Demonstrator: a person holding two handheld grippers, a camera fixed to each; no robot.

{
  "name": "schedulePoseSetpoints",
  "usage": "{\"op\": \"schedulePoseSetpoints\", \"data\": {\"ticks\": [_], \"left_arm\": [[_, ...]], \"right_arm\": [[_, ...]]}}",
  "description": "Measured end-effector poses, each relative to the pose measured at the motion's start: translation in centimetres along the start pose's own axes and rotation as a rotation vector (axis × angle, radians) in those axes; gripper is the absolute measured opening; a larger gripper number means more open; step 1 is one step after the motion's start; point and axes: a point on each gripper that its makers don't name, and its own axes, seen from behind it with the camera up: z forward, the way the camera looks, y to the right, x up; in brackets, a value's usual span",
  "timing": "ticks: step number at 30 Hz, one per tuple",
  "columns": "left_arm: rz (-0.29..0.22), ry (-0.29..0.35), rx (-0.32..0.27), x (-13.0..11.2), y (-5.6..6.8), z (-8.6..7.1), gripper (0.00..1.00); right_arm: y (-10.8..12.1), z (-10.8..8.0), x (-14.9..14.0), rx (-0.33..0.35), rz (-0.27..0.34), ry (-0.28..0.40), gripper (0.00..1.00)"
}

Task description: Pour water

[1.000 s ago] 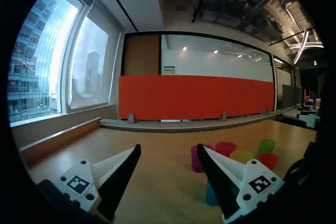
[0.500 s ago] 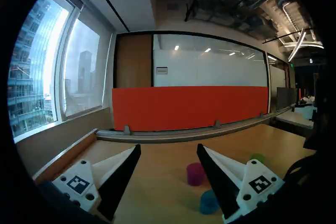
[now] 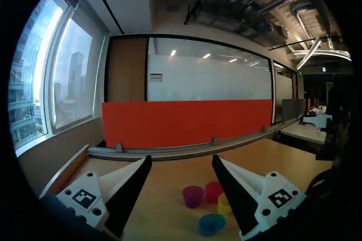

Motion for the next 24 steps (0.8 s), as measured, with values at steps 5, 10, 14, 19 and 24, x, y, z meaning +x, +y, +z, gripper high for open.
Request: {"op": "schedulePoseSetpoints", "data": {"ticks": [5, 10, 14, 19, 24], "left_arm": [[0.013, -0.022, -0.057, -0.2, 0.8, -0.1, 0.99], [0.026, -0.041, -0.138, -0.3, 2.1, -0.5, 0.99], [0.029, -0.048, -0.191, -0.1, 3.0, -0.8, 0.99], [0.023, -0.057, -0.241, 0.0, 3.9, -1.1, 0.99], [0.031, -0.077, -0.28, -0.3, 4.5, -1.2, 0.99]], "right_arm": [[-1.5, -0.3, 0.0, 0.092, -0.009, -0.013, 0.99], [-3.6, -0.6, 0.2, 0.199, -0.035, -0.026, 0.99], [-5.4, -0.9, 0.8, 0.275, -0.054, -0.021, 0.99], [-6.7, -1.1, 0.8, 0.342, -0.074, -0.034, 0.99], [-7.4, -1.2, 0.1, 0.388, -0.101, -0.073, 0.99]]}}
